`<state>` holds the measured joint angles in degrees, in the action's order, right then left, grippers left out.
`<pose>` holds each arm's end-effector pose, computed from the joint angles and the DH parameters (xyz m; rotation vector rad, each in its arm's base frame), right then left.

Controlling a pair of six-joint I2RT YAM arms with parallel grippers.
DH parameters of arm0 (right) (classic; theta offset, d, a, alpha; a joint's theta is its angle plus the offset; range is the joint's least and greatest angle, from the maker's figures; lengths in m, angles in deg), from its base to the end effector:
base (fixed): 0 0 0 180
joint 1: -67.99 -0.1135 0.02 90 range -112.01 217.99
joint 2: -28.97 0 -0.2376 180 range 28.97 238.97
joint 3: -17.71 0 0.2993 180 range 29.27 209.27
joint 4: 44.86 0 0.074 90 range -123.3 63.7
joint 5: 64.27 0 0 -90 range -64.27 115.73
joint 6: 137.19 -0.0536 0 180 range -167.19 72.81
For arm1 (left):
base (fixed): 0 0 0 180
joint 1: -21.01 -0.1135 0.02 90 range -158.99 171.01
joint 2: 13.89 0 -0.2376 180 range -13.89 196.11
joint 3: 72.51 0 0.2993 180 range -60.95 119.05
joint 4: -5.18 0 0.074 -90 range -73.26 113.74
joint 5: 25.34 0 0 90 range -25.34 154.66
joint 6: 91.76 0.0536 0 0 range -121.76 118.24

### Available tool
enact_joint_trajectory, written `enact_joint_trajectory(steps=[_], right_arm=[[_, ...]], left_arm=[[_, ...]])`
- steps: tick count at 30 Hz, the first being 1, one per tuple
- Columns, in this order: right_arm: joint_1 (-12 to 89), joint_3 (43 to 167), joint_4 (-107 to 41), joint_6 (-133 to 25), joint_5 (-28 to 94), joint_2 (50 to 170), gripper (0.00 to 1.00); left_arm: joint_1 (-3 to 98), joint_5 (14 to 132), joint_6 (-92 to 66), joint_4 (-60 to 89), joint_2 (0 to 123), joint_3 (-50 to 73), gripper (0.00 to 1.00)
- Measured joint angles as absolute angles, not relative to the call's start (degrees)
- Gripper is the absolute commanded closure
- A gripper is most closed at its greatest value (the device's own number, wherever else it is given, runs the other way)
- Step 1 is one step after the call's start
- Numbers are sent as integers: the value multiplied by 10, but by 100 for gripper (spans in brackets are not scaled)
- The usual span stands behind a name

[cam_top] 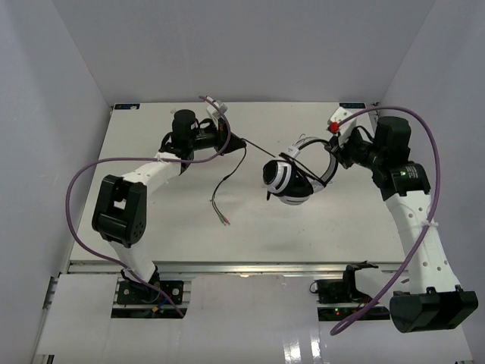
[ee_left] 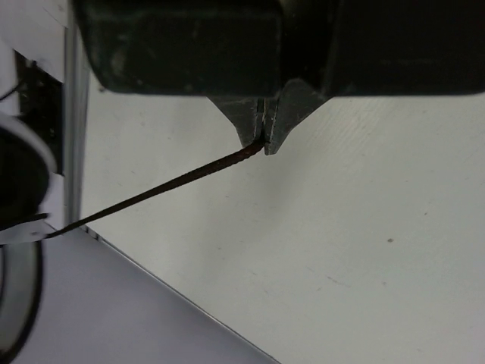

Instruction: Wrap the headphones

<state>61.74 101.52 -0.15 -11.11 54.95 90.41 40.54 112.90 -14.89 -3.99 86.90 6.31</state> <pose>0.2903 0.0581 0.3902 -0.9868 1.6374 0.1495 0.4098 -0.1878 0.2106 0.7257 1.7206 -1.1502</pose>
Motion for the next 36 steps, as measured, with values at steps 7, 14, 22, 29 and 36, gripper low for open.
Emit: enact_joint_trajectory(steps=[7, 14, 22, 29, 36], right_arm=[[500, 889, -94, -47, 352, 889, 92], [421, 857, -193, -72, 143, 918, 92], [407, 884, -269, -216, 18, 1012, 92], [405, 943, -256, -362, 6, 1065, 92], [427, 1020, -197, -479, 52, 1111, 92]], left_arm=[[403, 1287, -211, 103, 871, 176, 100], [423, 1355, -317, 135, 870, 175, 100], [484, 1322, -497, 35, 852, 116, 100], [517, 1178, -614, -46, 852, 104, 90], [588, 996, -539, 28, 854, 197, 52]])
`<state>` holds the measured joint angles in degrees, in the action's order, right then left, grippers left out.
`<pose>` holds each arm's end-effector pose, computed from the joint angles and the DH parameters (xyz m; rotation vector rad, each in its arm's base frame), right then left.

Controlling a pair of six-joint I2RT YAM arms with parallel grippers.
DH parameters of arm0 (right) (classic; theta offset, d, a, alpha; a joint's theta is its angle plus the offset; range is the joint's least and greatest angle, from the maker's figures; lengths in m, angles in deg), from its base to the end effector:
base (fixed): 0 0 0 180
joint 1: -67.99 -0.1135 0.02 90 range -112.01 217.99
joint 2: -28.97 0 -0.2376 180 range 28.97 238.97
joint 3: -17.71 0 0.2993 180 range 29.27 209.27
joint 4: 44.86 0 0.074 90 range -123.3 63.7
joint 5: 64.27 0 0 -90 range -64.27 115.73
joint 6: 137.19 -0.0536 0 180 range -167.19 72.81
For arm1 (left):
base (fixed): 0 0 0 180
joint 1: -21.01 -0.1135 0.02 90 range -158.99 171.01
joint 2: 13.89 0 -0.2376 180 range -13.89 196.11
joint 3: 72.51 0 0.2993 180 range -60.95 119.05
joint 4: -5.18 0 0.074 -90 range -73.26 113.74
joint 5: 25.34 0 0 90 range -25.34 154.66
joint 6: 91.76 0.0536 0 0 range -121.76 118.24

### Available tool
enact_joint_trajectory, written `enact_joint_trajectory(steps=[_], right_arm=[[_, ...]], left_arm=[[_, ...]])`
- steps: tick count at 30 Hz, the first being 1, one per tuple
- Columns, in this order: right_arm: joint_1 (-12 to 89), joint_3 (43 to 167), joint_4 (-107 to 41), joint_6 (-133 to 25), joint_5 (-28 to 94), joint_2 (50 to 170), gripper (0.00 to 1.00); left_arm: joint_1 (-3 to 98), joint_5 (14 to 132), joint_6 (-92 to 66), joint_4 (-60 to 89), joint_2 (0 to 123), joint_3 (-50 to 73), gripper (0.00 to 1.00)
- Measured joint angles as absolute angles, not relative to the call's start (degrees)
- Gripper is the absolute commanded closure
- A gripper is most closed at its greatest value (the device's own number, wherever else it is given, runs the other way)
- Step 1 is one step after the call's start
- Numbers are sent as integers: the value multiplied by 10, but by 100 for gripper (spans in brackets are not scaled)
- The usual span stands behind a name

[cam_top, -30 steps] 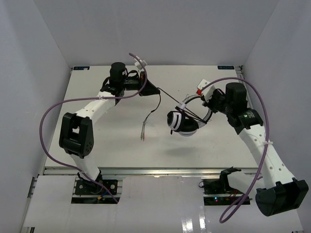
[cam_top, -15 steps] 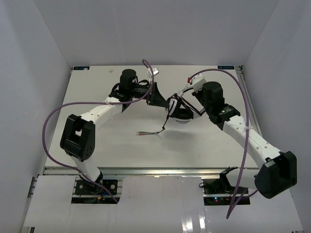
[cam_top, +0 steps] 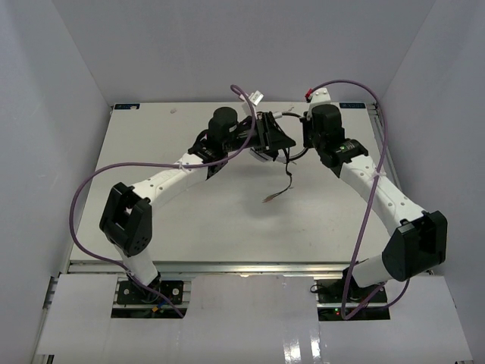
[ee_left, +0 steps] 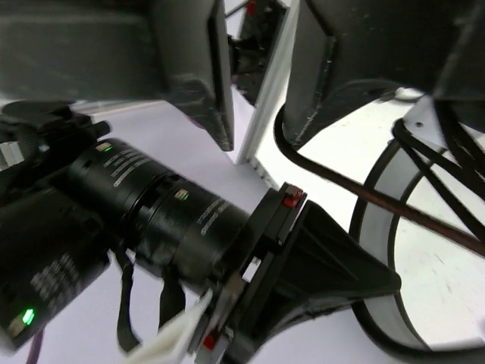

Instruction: Wrap the headphones

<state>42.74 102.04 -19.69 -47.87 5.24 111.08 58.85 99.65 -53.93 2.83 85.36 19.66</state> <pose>0.3705 0.1540 0.3120 -0.1850 1.9363 -0.0531 0.3545 -0.3143 0.3014 0.3039 1.9151 -1.6274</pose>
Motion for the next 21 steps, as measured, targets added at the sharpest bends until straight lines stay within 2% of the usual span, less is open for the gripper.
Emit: enact_joint_trajectory(steps=[7, 12, 17, 21], right_arm=[[491, 1064, -147, -542, 120, 1121, 92], [541, 1106, -114, -566, 182, 1121, 92], [565, 1150, -90, -579, 235, 1121, 92], [568, 1184, -66, -590, 284, 1121, 92]], left_arm=[[626, 945, -434, 76, 843, 179, 37], [652, 935, -339, 69, 780, 86, 21], [685, 938, -267, 5, 709, -33, 19], [697, 923, -222, -72, 697, -124, 17]])
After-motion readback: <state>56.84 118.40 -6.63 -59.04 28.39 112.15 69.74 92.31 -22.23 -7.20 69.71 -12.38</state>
